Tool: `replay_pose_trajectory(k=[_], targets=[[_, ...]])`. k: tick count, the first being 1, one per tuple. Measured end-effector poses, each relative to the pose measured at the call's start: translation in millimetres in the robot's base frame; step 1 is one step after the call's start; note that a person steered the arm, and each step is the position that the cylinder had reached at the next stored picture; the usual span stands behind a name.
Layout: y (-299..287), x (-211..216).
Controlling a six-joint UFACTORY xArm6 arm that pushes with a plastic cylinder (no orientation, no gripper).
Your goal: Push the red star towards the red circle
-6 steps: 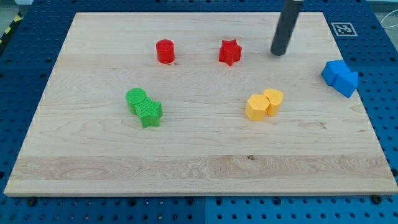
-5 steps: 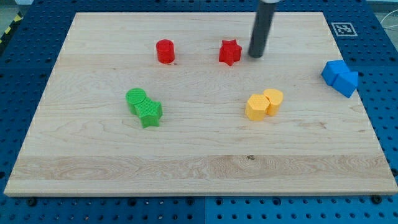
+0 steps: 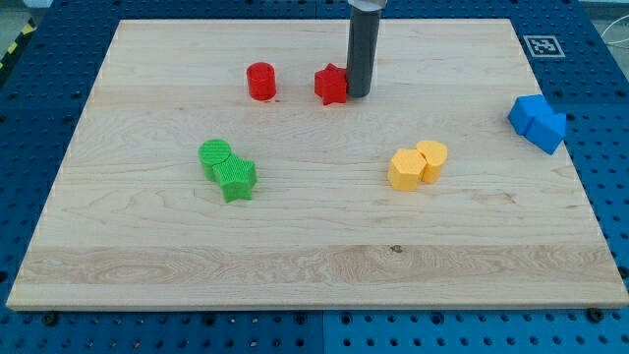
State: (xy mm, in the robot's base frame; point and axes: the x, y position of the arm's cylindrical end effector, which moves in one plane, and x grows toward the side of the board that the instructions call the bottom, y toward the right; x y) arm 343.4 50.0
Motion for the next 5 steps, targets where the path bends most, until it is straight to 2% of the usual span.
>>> replay_pose_trajectory(k=[5], targets=[[-27.0,-11.0]])
